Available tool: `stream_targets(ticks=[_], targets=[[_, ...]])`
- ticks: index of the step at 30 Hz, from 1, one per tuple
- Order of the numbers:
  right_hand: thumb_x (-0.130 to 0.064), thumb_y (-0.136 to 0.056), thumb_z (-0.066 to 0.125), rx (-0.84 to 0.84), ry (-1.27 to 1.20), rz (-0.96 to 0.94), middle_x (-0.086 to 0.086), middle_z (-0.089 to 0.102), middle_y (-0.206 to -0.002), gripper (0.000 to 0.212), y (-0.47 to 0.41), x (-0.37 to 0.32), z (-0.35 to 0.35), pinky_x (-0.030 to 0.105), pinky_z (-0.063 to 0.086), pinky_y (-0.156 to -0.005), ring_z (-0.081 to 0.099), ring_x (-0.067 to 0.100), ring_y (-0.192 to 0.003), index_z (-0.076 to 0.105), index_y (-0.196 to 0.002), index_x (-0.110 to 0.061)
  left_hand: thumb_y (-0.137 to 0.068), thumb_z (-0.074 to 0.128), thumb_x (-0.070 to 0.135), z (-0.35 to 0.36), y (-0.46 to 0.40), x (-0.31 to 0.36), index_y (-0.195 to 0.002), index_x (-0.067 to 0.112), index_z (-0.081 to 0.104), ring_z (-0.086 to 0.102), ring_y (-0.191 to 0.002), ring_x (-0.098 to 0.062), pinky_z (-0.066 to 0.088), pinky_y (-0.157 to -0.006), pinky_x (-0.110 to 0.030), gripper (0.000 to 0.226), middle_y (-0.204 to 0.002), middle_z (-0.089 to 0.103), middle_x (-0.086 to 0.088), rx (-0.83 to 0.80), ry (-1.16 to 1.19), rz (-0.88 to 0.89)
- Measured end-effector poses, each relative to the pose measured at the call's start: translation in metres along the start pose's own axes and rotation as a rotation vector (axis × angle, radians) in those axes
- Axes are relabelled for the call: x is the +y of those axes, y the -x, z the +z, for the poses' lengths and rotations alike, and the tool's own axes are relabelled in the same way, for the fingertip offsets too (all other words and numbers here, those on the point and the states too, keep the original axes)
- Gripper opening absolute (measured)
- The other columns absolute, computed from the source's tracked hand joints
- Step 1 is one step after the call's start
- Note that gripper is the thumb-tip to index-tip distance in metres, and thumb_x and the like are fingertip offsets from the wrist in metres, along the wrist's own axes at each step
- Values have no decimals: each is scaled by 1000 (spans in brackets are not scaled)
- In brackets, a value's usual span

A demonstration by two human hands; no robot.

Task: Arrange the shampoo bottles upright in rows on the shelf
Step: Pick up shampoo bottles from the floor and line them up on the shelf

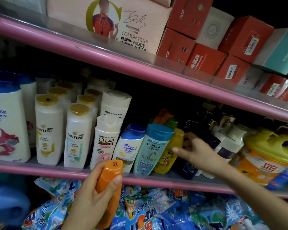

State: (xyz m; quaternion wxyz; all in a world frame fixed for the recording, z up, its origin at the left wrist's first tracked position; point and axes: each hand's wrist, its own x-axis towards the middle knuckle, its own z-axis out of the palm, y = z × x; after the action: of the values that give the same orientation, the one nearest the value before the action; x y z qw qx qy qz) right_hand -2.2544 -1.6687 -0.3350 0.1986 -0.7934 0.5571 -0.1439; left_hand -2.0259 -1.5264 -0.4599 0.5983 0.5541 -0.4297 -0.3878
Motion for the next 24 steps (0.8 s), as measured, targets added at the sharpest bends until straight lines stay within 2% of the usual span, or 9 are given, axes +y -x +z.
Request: stream_targets(ticks=[2, 6, 9, 11, 13, 15, 19, 24], targets=[[-36, -78, 74, 26, -191, 42, -4, 64, -109, 53, 9, 16, 31, 36, 57, -84, 65, 12, -94, 47, -121, -21, -70, 60, 55, 0, 1, -1, -101, 65, 49, 66, -80, 2, 54, -72, -33, 35, -95, 64, 28, 8, -6, 6], [-33, -74, 78, 100, -287, 44, -9, 66, -103, 47, 7, 37, 70, 14, 53, -73, 64, -1, -85, 53, -112, -23, -70, 60, 57, 2, 2, -4, -100, 68, 46, 65, -83, -6, 54, -71, -35, 35, -94, 63, 32, 14, -45, 2], [-30, -75, 78, 124, -263, -6, -16, 66, -95, 36, -1, 44, 76, 6, 47, -71, 61, -9, -85, 56, -103, -26, -67, 59, 60, 3, 2, -6, -98, 70, 45, 64, -85, -6, 52, -63, -26, 36, -94, 66, 19, 15, -63, -18], [-27, -77, 76, 106, -265, -36, -15, 68, -97, 33, -6, 49, 74, 8, 49, -76, 63, -8, -87, 58, -104, -25, -67, 59, 59, 4, 2, -7, -96, 72, 44, 64, -83, -6, 50, -59, -22, 35, -94, 65, 17, 19, -72, -19], [-24, -78, 76, 82, -278, -51, -9, 71, -102, 34, -10, 52, 72, 11, 51, -81, 65, -3, -91, 60, -108, -21, -68, 59, 58, 4, 1, -6, -95, 72, 45, 64, -84, -7, 51, -62, -26, 33, -95, 65, 16, 15, -70, -15], [-21, -78, 76, 68, -298, -48, -5, 71, -104, 37, -14, 53, 72, 8, 49, -80, 66, -1, -92, 60, -112, -16, -68, 59, 59, 4, 1, -6, -97, 70, 46, 64, -87, -8, 53, -66, -31, 34, -95, 66, 14, 12, -69, -10], [-16, -78, 75, 66, -327, -57, -3, 71, -104, 38, -20, 53, 72, 4, 47, -76, 65, 1, -92, 59, -112, -12, -69, 59, 57, 3, 1, -7, -100, 67, 47, 65, -84, -11, 54, -56, -26, 35, -94, 66, 12, 20, -65, -4], [-20, -78, 77, 75, -298, -70, -5, 71, -100, 35, -22, 51, 70, 12, 51, -81, 65, 6, -92, 60, -108, -16, -73, 58, 54, 3, 0, -5, -97, 72, 44, 65, -80, -7, 54, -52, -23, 34, -91, 64, 29, 1, -83, -2]])
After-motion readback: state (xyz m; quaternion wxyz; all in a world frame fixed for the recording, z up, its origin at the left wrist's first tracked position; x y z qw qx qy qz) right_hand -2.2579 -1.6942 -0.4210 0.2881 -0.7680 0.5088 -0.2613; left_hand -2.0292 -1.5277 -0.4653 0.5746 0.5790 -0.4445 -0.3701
